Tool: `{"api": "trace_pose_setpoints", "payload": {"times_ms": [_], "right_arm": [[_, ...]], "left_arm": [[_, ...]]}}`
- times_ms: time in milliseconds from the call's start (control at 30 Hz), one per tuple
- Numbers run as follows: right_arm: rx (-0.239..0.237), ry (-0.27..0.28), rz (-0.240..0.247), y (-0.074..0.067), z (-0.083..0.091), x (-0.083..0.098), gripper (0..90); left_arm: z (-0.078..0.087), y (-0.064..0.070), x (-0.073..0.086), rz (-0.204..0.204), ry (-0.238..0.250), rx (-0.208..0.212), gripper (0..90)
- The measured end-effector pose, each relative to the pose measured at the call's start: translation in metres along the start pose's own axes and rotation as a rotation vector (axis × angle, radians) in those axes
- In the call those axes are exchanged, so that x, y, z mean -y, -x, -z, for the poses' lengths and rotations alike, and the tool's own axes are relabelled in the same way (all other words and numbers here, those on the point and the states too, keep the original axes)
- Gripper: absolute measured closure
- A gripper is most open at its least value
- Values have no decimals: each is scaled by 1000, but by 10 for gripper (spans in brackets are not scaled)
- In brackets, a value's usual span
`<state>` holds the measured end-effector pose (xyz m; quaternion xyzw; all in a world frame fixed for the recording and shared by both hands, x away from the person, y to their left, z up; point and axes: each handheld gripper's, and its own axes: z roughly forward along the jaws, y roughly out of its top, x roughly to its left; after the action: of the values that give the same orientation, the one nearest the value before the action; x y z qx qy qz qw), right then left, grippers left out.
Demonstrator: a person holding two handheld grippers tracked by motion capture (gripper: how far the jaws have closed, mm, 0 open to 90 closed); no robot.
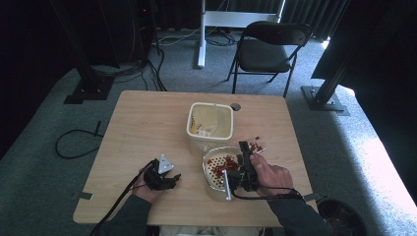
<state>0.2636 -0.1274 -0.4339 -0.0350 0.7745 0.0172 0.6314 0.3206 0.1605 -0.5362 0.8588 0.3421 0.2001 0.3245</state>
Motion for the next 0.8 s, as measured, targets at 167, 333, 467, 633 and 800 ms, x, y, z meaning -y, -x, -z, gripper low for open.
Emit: {"api": "trace_pose_setpoints", "payload": {"times_ms": [167,333,467,633,800], "right_arm": [[-54,40,-136,6,-4,10,332],[-126,79,-336,14,-11,28,334],[-187,105,-518,21,-17,43,337],[-246,132,-681,30,-23,59,339],[-327,174,-889,39,-33,79,340]], "left_arm": [[0,0,0,-2,0,0,411],[0,0,0,0,1,1,411],[0,1,0,-1,0,0,411],[0,1,0,-2,-1,2,411],[0,1,0,-2,-2,2,412]]}}
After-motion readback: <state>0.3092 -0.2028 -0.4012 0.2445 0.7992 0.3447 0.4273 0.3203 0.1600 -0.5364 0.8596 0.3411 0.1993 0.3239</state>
